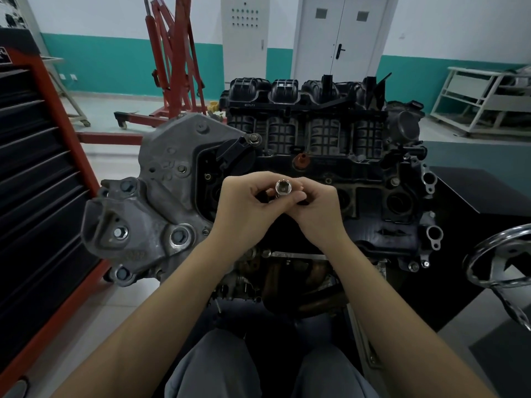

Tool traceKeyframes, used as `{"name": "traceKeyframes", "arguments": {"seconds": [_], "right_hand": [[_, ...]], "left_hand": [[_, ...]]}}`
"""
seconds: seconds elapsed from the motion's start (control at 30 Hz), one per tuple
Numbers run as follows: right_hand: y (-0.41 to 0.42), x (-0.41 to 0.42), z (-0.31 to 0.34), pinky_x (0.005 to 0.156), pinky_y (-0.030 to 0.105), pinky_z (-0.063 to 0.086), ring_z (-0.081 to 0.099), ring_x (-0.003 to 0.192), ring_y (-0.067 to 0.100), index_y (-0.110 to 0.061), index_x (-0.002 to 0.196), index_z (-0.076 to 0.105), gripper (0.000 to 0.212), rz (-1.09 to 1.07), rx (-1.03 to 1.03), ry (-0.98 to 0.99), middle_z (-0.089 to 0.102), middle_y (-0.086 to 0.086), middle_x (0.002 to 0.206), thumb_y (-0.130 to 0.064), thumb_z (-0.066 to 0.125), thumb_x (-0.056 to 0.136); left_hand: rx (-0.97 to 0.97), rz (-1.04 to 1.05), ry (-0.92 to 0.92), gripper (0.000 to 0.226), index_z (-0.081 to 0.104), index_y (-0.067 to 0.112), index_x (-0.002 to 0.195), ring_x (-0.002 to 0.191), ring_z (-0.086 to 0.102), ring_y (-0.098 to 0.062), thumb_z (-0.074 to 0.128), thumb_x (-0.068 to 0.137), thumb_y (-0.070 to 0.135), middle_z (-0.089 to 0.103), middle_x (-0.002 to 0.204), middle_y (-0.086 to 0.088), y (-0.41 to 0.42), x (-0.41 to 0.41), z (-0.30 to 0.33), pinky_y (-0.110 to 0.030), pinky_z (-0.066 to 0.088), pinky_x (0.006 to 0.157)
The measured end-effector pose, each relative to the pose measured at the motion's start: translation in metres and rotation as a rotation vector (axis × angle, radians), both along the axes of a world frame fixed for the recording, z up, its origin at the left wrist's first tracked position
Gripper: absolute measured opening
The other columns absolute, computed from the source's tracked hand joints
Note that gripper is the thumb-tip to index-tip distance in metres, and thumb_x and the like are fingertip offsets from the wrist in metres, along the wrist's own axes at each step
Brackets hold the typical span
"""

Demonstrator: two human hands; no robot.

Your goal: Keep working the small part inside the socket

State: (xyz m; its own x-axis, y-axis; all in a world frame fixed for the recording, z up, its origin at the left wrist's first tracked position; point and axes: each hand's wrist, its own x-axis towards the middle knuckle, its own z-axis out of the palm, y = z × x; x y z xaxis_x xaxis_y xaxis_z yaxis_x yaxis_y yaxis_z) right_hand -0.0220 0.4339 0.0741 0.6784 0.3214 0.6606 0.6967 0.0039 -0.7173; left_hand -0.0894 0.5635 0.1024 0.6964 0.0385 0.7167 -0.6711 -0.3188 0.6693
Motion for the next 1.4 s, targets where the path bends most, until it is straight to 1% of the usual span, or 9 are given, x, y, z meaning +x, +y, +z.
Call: {"name": "traceKeyframes", "arguments": {"seconds": [0.2, 0.4, 0.6, 0.77, 0.97, 1.07, 1.17, 1.3, 1.4], "right_hand": [[-0.0014, -0.0014, -0.0010, 0.080, 0.012, 0.048, 0.064, 0.091, -0.007, -0.023, 0.105, 0.062, 0.033, 0.017, -0.089, -0.008, 0.065, -0.019, 0.093, 0.003, 0.064, 0.085], [0.0003, 0.0005, 0.0005, 0.083, 0.030, 0.055, 0.069, 0.090, 0.017, 0.003, 0.098, 0.070, 0.019, -0.026, -0.002, 0.006, 0.072, 0.011, 0.092, 0.006, 0.071, 0.079], [-0.0019, -0.0010, -0.0004, 0.081, 0.012, 0.047, 0.063, 0.093, -0.008, -0.014, 0.111, 0.061, 0.033, -0.005, -0.100, -0.026, 0.065, -0.015, 0.096, 0.005, 0.064, 0.085], [0.0016, 0.0008, 0.0003, 0.084, 0.031, 0.055, 0.069, 0.091, 0.011, -0.002, 0.098, 0.072, 0.019, -0.034, -0.032, -0.001, 0.073, 0.002, 0.092, 0.000, 0.073, 0.079], [0.0000, 0.0001, -0.0008, 0.081, 0.011, 0.047, 0.064, 0.093, -0.007, -0.019, 0.108, 0.063, 0.035, -0.015, -0.076, -0.037, 0.066, -0.019, 0.096, 0.005, 0.065, 0.083], [0.0006, 0.0013, -0.0020, 0.081, 0.017, 0.050, 0.067, 0.090, 0.000, -0.011, 0.102, 0.069, 0.027, -0.048, -0.040, -0.016, 0.070, -0.007, 0.093, 0.006, 0.068, 0.081], [0.0013, 0.0007, -0.0040, 0.084, 0.024, 0.052, 0.068, 0.093, 0.010, 0.000, 0.100, 0.070, 0.018, -0.049, -0.016, -0.023, 0.072, 0.004, 0.095, 0.002, 0.070, 0.082], [0.0023, -0.0012, -0.0015, 0.081, 0.012, 0.047, 0.064, 0.093, -0.007, -0.018, 0.108, 0.063, 0.033, -0.011, -0.083, -0.028, 0.066, -0.018, 0.095, 0.005, 0.063, 0.085], [0.0016, 0.0012, -0.0005, 0.078, 0.010, 0.047, 0.065, 0.088, -0.007, -0.023, 0.101, 0.065, 0.035, -0.026, -0.070, -0.024, 0.067, -0.025, 0.086, 0.005, 0.066, 0.081]], "left_hand": [[-0.038, -0.195, 0.104, 0.035, 0.069, 0.020, 0.108, 0.101, 0.069, -0.012, 0.067, 0.084, -0.004, 0.074, 0.099, 0.008, 0.0036, -0.0014, 0.0008, -0.021, 0.051, 0.089], [-0.034, -0.020, 0.013, 0.023, 0.074, 0.014, 0.098, 0.093, 0.071, -0.012, 0.075, 0.078, 0.001, 0.075, 0.095, 0.004, 0.0032, -0.0022, -0.0027, -0.029, 0.055, 0.086], [-0.098, -0.164, 0.070, 0.036, 0.068, 0.016, 0.108, 0.100, 0.070, -0.014, 0.067, 0.082, -0.008, 0.074, 0.100, 0.004, 0.0044, -0.0029, -0.0030, -0.024, 0.052, 0.089], [-0.068, -0.020, 0.012, 0.027, 0.073, 0.015, 0.097, 0.092, 0.071, -0.014, 0.077, 0.076, -0.002, 0.075, 0.094, 0.000, 0.0004, -0.0025, -0.0008, -0.031, 0.056, 0.086], [-0.125, -0.185, 0.084, 0.036, 0.067, 0.008, 0.111, 0.098, 0.070, -0.012, 0.065, 0.082, -0.013, 0.074, 0.097, 0.005, 0.0047, -0.0027, -0.0002, -0.022, 0.053, 0.087], [-0.081, -0.129, 0.063, 0.034, 0.069, 0.011, 0.108, 0.100, 0.070, -0.016, 0.070, 0.081, -0.009, 0.073, 0.101, -0.004, 0.0032, -0.0026, -0.0008, -0.029, 0.053, 0.090], [-0.079, -0.049, 0.025, 0.024, 0.073, 0.014, 0.097, 0.093, 0.071, -0.014, 0.075, 0.079, -0.001, 0.075, 0.094, 0.000, 0.0025, -0.0017, -0.0016, -0.030, 0.056, 0.086], [-0.091, -0.148, 0.075, 0.033, 0.070, 0.020, 0.104, 0.098, 0.070, -0.009, 0.068, 0.082, -0.005, 0.075, 0.095, 0.011, 0.0048, -0.0018, 0.0000, -0.020, 0.052, 0.086], [-0.080, -0.188, 0.089, 0.038, 0.067, 0.019, 0.109, 0.101, 0.069, -0.009, 0.066, 0.083, -0.008, 0.074, 0.098, 0.010, 0.0048, -0.0031, 0.0006, -0.021, 0.051, 0.088]]}}
